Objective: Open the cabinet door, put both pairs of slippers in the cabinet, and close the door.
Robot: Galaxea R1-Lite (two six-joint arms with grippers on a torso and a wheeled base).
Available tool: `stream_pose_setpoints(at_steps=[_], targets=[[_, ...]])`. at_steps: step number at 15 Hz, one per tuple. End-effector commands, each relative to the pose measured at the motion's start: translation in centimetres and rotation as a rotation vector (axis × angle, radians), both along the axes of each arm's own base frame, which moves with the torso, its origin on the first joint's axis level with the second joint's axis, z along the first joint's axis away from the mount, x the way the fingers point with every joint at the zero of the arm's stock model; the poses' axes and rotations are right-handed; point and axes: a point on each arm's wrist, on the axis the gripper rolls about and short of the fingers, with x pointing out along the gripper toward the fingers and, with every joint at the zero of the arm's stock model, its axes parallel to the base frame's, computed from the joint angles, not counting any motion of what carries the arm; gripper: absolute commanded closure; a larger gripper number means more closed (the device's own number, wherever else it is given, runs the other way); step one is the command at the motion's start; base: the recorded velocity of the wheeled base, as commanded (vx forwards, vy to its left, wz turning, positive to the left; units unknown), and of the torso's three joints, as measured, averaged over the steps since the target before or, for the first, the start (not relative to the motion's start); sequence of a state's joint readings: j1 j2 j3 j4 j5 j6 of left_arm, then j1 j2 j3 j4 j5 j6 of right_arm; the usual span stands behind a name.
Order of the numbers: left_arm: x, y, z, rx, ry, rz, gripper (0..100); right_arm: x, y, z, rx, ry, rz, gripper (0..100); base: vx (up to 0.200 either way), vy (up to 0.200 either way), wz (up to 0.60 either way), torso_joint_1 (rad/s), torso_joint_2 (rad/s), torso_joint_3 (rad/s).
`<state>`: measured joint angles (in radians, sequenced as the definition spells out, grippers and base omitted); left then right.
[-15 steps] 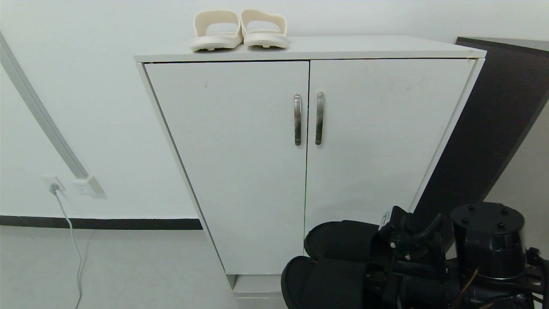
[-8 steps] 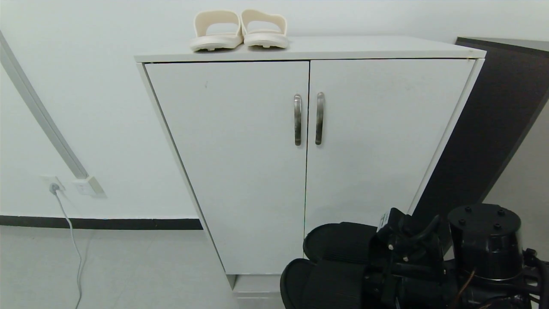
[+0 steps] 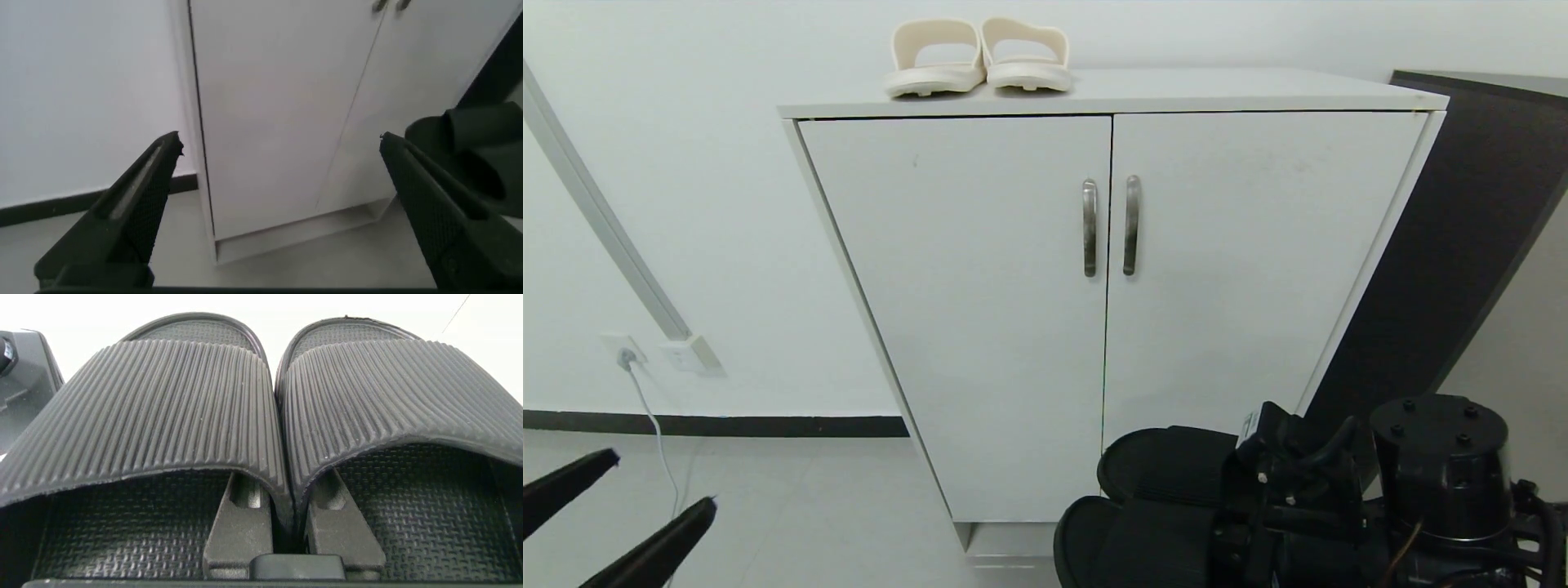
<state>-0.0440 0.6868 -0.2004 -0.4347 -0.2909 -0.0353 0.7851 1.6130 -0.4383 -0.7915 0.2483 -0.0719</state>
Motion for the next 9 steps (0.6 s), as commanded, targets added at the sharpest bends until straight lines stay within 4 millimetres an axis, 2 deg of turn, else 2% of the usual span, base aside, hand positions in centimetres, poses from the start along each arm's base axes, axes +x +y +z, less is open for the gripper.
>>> stream_pose_setpoints(at_steps=[1,2,3,6,8,9], targets=[[4.7,-1.9,0.8,-0.028,0.093,-0.168,0,0.0,0.1,-0.1,-0.002,0.001,-0.001,100,0.0,0.0,0.0,0.0,0.0,0.0],[5.0,-2.3,1.0,-0.04,0.099,-0.197,0,0.0,0.1,-0.1,-0.002,0.001,-0.001,100,0.0,0.0,0.0,0.0,0.0,0.0],[6.2,-3.7,1.8,-0.077,0.119,-0.268,0,0.0,0.1,-0.1,-0.002,0.001,0.001,100,0.0,0.0,0.0,0.0,0.0,0.0],[8.5,-6.2,3.8,-0.104,0.081,-0.368,0,0.0,0.1,-0.1,-0.002,0.001,0.002,100,0.0,0.0,0.0,0.0,0.0,0.0],[9.9,-8.0,4.6,-0.119,0.068,-0.391,0,0.0,0.1,-0.2,-0.003,0.002,0.002,100,0.0,0.0,0.0,0.0,0.0,0.0],[11.2,-9.7,5.0,-0.117,0.071,-0.392,0,0.0,0.1,-0.2,-0.003,0.002,0.002,100,0.0,0.0,0.0,0.0,0.0,0.0]])
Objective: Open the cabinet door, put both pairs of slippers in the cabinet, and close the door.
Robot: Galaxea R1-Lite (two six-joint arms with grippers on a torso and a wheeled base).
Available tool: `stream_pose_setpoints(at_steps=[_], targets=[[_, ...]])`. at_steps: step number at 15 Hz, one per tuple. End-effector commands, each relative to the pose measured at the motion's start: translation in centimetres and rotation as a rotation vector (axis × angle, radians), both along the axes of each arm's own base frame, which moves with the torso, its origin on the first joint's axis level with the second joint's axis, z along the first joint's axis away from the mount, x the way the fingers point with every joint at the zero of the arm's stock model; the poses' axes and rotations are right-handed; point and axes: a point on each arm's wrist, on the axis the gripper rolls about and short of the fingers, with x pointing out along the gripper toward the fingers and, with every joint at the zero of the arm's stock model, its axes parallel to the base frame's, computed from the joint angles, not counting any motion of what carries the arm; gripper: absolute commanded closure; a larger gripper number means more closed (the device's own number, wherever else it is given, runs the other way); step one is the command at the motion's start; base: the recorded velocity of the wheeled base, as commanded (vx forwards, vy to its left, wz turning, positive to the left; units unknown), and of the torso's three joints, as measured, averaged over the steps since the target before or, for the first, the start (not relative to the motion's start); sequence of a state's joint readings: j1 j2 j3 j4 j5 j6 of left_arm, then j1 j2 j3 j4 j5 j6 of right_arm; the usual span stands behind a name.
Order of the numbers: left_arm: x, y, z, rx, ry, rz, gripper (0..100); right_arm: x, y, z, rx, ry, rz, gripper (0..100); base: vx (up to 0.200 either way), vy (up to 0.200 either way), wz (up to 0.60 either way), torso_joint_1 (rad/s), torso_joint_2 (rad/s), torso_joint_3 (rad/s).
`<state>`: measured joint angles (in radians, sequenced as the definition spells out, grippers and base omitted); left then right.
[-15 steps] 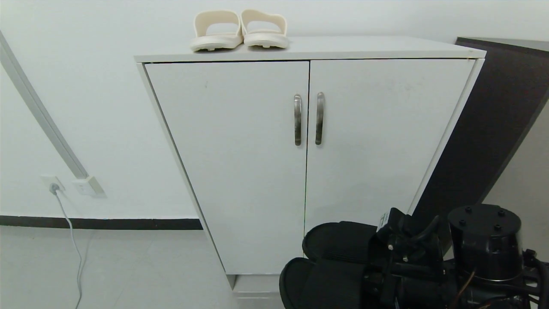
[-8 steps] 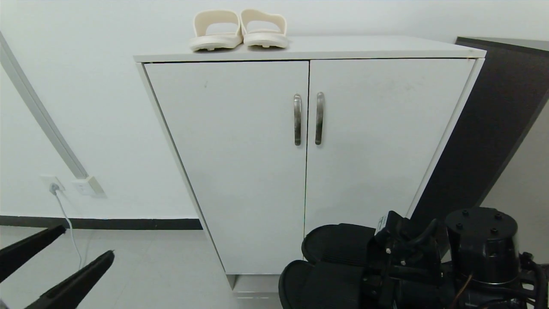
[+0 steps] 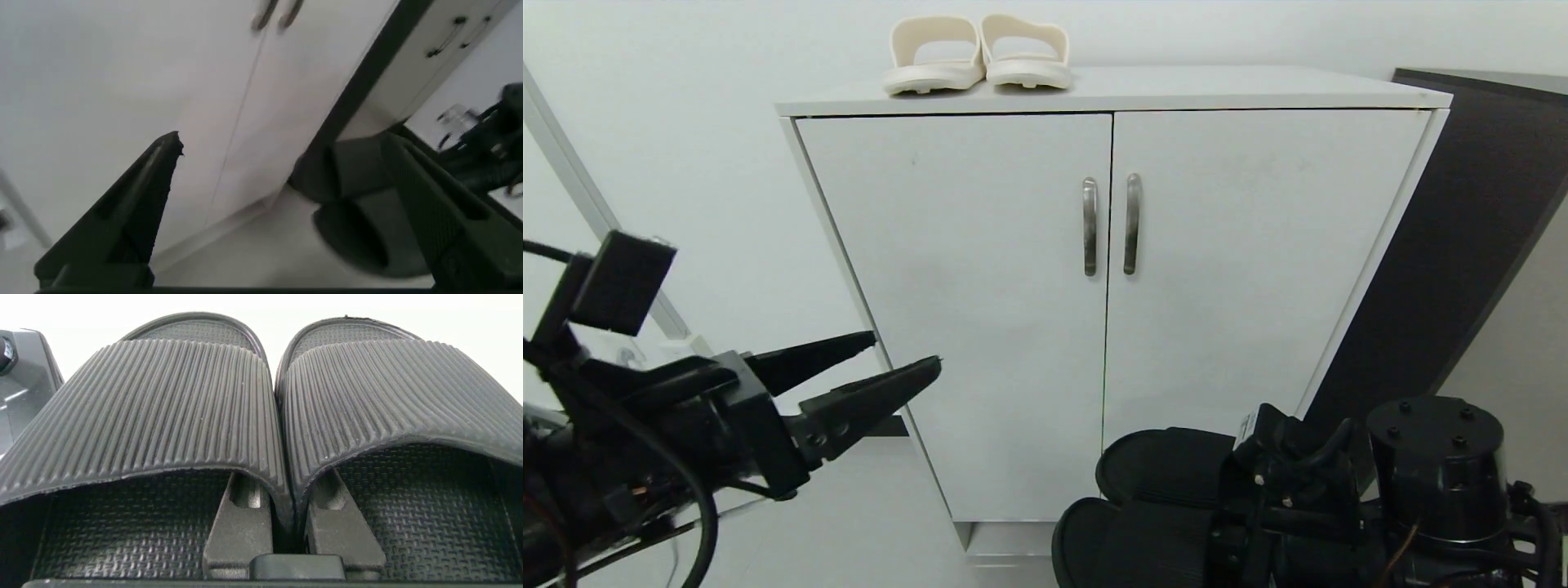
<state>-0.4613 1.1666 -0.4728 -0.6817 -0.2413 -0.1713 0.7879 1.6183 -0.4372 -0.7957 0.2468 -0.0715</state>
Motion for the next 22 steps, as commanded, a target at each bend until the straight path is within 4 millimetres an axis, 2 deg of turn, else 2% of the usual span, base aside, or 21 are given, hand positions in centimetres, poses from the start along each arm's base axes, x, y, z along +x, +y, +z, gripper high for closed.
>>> stream_pose_setpoints(at_steps=[1,7,9,13,15,17,19,22], targets=[[3.4,-4.0,-0.1,0.023,0.048,-0.052,0,0.0,0.0,-0.1,-0.002,0.003,0.0,100,0.0,0.0,0.0,0.0,0.0,0.0],[8.7,-11.6,1.6,-0.006,-0.004,-0.179,0,0.3,0.3,-0.5,-0.011,0.012,-0.001,100,0.0,0.0,0.0,0.0,0.0,0.0],[9.7,-13.1,2.5,-0.024,-0.028,-0.247,0,0.4,0.4,-0.8,-0.016,0.017,-0.001,100,0.0,0.0,0.0,0.0,0.0,0.0],[11.2,-14.5,3.2,-0.086,-0.003,-0.382,0,0.4,0.4,-0.7,-0.009,0.01,0.0,100,0.0,0.0,0.0,0.0,0.0,0.0],[12.0,-14.4,4.2,-0.181,0.068,-0.449,0,0.4,0.5,-0.7,-0.008,0.01,0.002,100,0.0,0.0,0.0,0.0,0.0,0.0],[13.0,-14.3,4.8,-0.203,0.061,-0.434,0,0.5,0.4,-0.7,-0.009,0.011,0.0,100,0.0,0.0,0.0,0.0,0.0,0.0],[14.3,-13.9,4.5,-0.202,0.061,-0.398,0,0.6,0.5,-0.7,-0.007,0.008,-0.001,100,0.0,0.0,0.0,0.0,0.0,0.0],[15.1,-13.8,4.6,-0.176,0.072,-0.376,0,0.6,0.6,-0.8,-0.006,0.007,-0.001,100,0.0,0.0,0.0,0.0,0.0,0.0]])
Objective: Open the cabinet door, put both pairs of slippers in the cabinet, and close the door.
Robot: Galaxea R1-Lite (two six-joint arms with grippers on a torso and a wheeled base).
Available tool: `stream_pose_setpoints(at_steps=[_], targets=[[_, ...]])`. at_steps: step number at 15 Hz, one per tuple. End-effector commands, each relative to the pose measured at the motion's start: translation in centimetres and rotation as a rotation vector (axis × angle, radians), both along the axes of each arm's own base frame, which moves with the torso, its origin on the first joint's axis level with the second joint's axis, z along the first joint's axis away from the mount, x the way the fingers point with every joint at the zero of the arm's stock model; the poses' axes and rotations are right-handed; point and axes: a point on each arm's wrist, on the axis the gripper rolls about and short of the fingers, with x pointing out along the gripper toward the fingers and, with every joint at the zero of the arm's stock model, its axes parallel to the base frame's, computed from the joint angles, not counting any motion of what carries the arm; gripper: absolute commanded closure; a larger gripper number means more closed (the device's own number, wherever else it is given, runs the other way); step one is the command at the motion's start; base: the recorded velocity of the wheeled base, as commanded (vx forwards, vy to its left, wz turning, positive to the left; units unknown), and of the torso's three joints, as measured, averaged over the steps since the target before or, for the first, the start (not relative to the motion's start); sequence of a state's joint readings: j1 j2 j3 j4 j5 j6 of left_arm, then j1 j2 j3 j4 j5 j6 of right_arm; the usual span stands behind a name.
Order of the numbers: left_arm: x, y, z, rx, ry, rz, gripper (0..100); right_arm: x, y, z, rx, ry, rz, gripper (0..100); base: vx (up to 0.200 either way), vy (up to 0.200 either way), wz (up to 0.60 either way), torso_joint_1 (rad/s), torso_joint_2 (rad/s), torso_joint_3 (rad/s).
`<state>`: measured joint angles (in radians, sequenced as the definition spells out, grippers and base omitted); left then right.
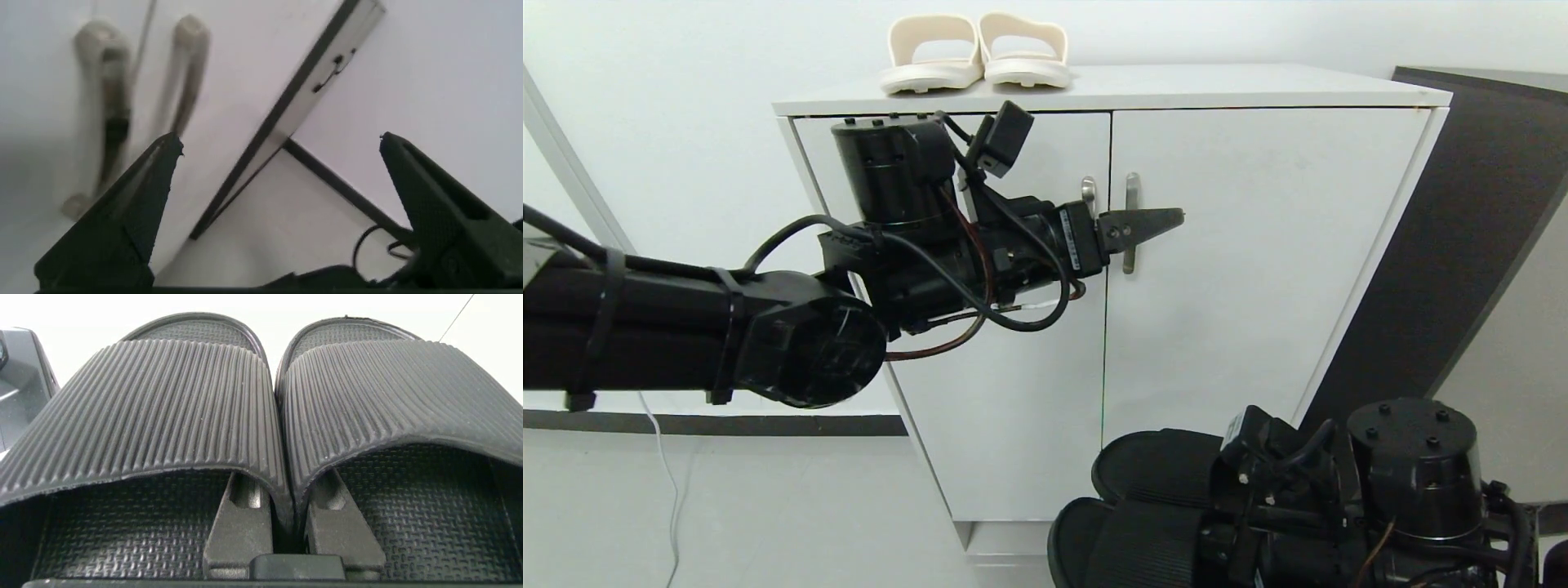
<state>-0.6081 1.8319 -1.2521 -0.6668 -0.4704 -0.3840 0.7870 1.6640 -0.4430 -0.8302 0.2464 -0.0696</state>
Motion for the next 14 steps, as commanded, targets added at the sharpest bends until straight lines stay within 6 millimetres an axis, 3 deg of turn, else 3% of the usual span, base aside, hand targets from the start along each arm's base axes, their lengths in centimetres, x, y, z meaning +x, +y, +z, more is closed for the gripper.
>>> stream_pose_setpoints(at_steps=[1,7,14], targets=[[0.6,-0.1,0.3,0.006,-0.008,0.029,0,0.0,0.0,-0.1,-0.003,0.002,0.002,100,0.0,0.0,0.0,0.0,0.0,0.0],[2.6,-1.3,0.0,0.002,-0.023,0.08,0,0.0,0.0,-0.3,-0.009,0.006,-0.003,100,0.0,0.0,0.0,0.0,0.0,0.0],[2.8,-1.6,-0.5,0.012,-0.012,0.075,0,0.2,0.2,-0.6,-0.016,0.012,-0.003,100,0.0,0.0,0.0,0.0,0.0,0.0]])
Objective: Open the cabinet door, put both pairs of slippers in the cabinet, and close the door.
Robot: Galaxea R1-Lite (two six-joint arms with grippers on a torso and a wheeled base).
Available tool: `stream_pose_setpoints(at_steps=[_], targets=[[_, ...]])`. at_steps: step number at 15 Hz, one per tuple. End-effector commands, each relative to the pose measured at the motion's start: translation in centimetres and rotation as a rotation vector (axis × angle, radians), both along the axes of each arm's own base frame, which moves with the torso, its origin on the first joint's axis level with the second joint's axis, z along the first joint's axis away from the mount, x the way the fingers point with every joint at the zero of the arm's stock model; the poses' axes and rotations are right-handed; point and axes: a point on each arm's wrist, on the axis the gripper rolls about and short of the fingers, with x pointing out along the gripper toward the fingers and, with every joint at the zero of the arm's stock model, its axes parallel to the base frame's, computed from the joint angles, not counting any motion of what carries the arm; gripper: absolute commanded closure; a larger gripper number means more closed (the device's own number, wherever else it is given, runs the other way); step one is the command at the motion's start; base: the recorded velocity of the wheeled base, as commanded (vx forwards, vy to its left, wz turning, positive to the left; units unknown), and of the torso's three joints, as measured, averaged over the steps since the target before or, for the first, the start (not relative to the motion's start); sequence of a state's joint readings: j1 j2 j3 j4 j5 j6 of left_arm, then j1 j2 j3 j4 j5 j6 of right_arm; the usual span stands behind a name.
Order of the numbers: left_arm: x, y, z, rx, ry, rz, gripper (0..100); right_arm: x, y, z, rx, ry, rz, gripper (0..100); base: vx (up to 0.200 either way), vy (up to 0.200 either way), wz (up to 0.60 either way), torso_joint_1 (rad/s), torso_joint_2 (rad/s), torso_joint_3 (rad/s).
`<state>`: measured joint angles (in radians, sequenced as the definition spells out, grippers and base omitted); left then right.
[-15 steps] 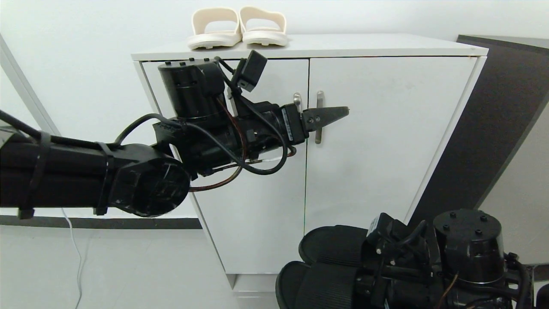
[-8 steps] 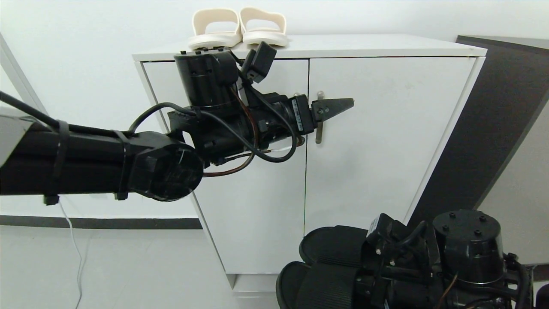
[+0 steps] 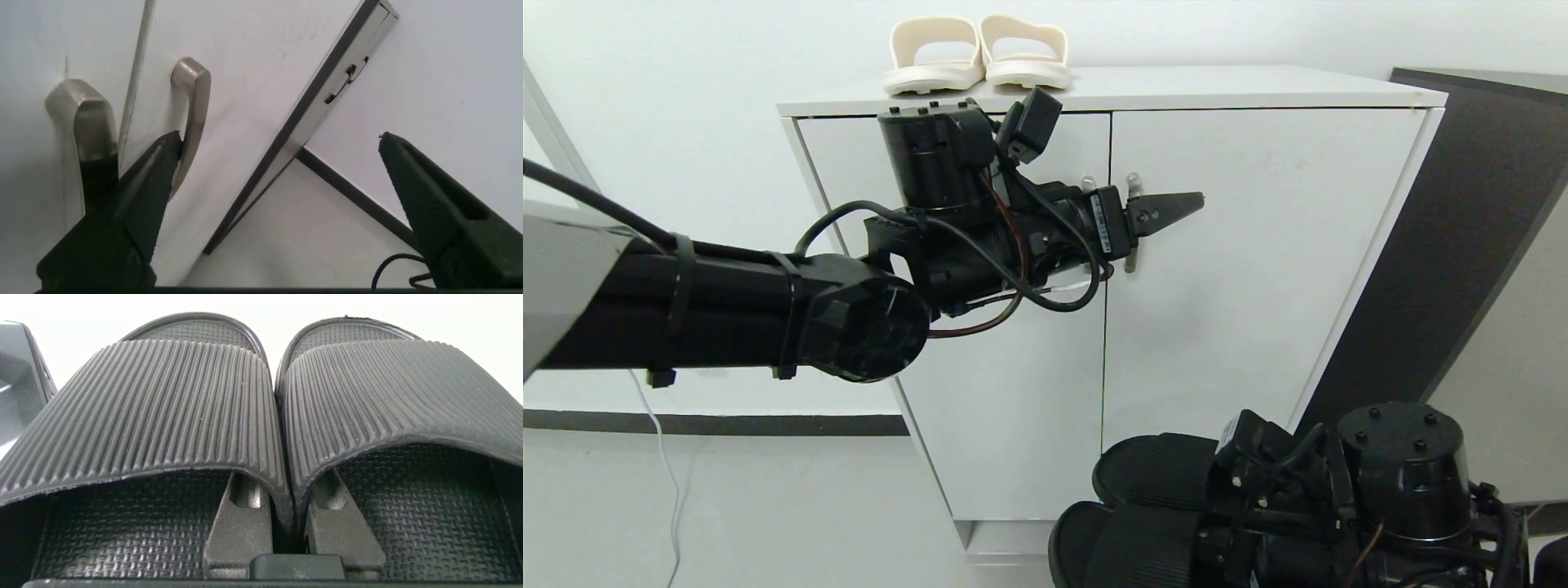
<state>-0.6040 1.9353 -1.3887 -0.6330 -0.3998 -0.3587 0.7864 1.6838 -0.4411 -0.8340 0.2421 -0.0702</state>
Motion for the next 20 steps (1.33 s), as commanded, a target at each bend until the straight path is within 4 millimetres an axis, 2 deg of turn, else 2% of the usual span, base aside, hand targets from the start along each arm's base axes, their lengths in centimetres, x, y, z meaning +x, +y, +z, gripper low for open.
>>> stream_pose_setpoints(at_steps=[1,6,9,10,12,13,16,20], targets=[[0.0,-0.1,-0.1,0.003,0.004,-0.002,100,-0.1,0.0,-0.1,-0.003,0.003,0.002,100,0.0,0.0,0.0,0.0,0.0,0.0],[-0.3,-0.1,-0.5,0.008,0.012,-0.007,100,-0.1,0.0,-0.2,-0.004,0.004,0.002,100,0.0,0.0,0.0,0.0,0.0,0.0],[-1.7,0.2,-0.3,0.01,0.017,-0.021,100,-0.3,-0.2,-0.2,-0.003,0.009,0.014,100,0.0,0.0,0.0,0.0,0.0,0.0],[-3.2,0.3,-0.2,0.015,0.022,-0.042,100,-0.8,-0.5,-0.6,0.004,0.024,0.055,100,0.0,0.0,0.0,0.0,0.0,0.0],[-4.5,0.6,0.0,0.018,0.025,-0.058,100,-1.3,-0.6,-0.7,0.041,0.014,0.107,100,0.0,0.0,0.0,0.0,0.0,0.0],[-5.9,0.6,0.3,0.018,0.024,-0.082,100,-1.8,-1.0,-1.0,0.072,0.012,0.163,100,0.0,0.0,0.0,0.0,0.0,0.0],[-8.3,0.7,0.7,0.017,0.018,-0.097,100,-2.6,-1.5,-1.3,0.114,0.01,0.246,100,0.0,0.0,0.0,0.0,0.0,0.0],[-10.1,2.0,0.1,0.052,0.002,-0.084,100,-3.1,-1.6,-1.8,0.078,-0.017,0.28,100,0.0,0.0,0.0,0.0,0.0,0.0]])
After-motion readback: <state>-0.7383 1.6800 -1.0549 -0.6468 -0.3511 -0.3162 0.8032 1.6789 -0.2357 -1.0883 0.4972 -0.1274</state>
